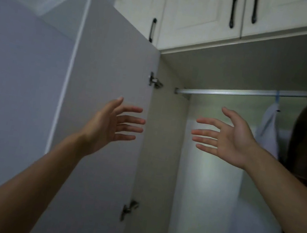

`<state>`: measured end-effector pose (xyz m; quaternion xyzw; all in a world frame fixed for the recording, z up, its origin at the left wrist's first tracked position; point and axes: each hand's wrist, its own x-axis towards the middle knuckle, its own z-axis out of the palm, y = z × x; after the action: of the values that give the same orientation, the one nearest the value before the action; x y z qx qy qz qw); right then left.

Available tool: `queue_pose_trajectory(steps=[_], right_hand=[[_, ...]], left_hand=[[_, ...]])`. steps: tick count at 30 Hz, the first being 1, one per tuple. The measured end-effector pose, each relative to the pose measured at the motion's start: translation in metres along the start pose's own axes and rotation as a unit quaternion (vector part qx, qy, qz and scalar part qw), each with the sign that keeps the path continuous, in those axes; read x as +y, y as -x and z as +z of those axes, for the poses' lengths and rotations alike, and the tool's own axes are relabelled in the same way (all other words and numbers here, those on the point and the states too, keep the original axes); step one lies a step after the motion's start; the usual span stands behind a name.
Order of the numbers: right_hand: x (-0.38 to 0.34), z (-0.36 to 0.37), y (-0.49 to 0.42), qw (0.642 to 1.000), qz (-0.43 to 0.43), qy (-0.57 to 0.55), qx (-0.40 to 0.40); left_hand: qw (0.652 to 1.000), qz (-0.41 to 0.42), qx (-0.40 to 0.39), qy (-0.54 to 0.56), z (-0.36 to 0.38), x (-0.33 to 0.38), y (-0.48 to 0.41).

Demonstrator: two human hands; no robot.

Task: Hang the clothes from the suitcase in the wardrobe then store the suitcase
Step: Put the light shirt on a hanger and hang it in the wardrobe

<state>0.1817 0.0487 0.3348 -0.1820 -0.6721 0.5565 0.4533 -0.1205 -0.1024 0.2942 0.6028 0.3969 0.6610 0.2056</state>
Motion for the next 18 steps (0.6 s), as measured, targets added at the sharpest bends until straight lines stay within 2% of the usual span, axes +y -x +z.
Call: queue_pose_trajectory(steps=[7, 18], right_hand=[[-0.002, 0.134, -0.004, 0.987, -0.023, -0.059, -0.148], [0.039, 0.37, 0.014, 0.947, -0.015, -0.097, -0.304]], left_hand=[[0.995, 0.029, 0.056, -0.082, -0.094, 0.08, 0.083], [0.971, -0.04, 0.183, -0.148, -0.268, 0.123, 0.219]])
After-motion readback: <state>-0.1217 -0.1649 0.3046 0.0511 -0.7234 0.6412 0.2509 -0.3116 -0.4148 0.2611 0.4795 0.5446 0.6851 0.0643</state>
